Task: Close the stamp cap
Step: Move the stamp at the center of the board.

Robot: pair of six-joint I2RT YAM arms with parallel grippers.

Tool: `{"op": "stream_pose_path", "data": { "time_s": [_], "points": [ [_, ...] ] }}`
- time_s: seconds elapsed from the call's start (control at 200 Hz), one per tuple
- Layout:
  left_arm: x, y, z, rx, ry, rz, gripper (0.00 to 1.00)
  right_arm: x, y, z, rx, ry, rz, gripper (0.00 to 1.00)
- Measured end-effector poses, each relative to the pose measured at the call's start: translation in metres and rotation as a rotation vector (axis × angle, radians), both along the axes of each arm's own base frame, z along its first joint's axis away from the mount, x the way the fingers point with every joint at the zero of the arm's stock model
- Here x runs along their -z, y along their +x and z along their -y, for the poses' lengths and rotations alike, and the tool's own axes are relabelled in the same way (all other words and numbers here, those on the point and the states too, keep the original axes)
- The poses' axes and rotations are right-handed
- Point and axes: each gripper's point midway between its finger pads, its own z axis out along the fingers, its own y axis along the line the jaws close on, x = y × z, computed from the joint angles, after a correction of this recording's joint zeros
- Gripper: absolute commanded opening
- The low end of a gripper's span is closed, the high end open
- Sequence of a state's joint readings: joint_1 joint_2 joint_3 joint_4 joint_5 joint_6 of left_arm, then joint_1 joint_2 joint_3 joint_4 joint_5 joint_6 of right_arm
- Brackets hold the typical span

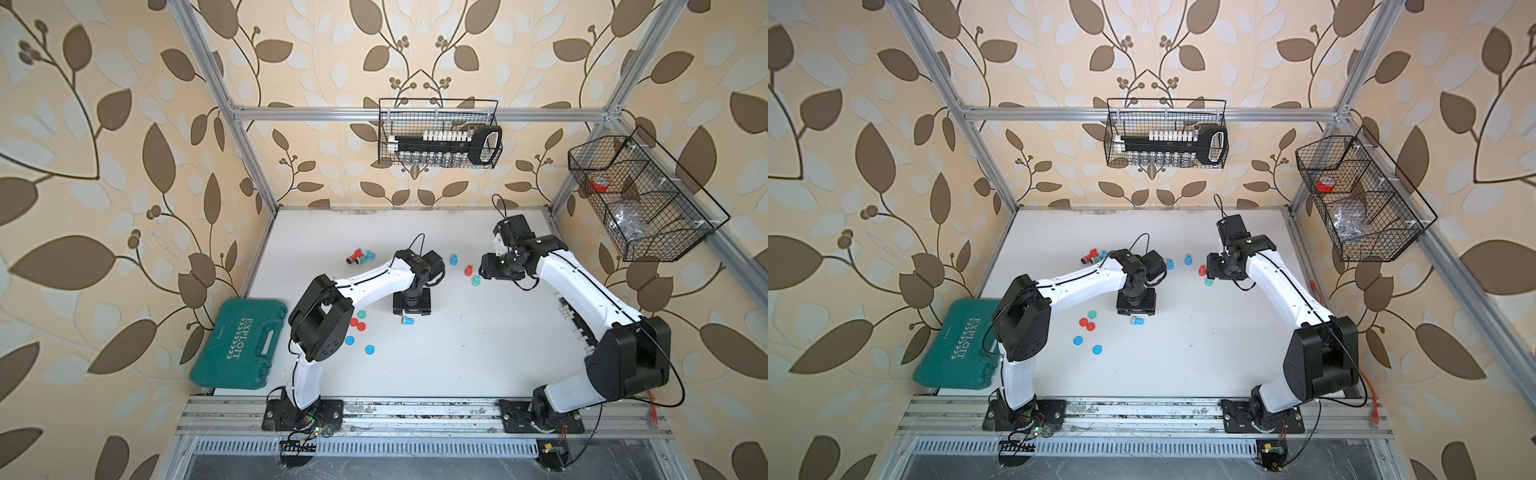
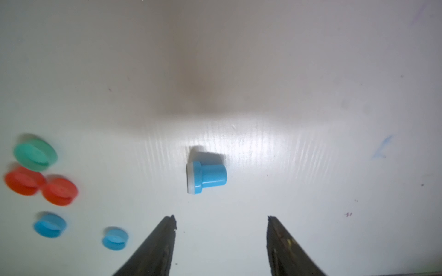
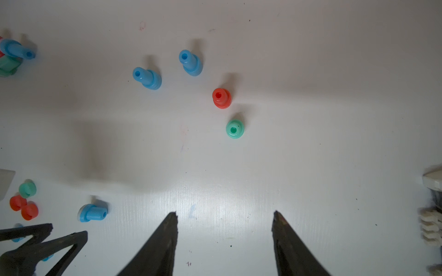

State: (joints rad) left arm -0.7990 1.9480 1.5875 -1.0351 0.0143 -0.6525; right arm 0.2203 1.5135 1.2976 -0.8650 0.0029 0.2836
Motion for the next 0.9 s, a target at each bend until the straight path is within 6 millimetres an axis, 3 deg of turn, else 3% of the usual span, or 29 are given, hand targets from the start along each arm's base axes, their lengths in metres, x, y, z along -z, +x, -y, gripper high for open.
{"op": "stream_pose_path", "data": {
  "time_s": [0.115, 0.345, 0.475, 0.735, 0.9],
  "points": [
    [-0.004, -0.003, -0.011, 0.183, 0.055, 0.010, 0.61, 0.000, -0.003, -0.001, -0.001, 0.010, 0.001, 0.59],
    [0.017, -0.011, -0.025, 0.517, 0.118, -0.006, 0.61, 0.002, -0.007, -0.003, -0.005, 0.027, -0.008, 0.59],
    [0.024, -0.003, -0.021, 0.662, 0.120, 0.042, 0.61, 0.004, -0.010, -0.004, -0.008, 0.037, -0.009, 0.59],
    [0.018, 0.027, -0.001, 0.848, 0.106, 0.142, 0.61, 0.014, -0.019, -0.007, -0.011, 0.057, -0.036, 0.59],
    [0.021, 0.028, 0.004, 0.925, 0.098, 0.139, 0.61, 0.013, -0.022, -0.008, -0.015, 0.067, -0.031, 0.59]
  ]
}}
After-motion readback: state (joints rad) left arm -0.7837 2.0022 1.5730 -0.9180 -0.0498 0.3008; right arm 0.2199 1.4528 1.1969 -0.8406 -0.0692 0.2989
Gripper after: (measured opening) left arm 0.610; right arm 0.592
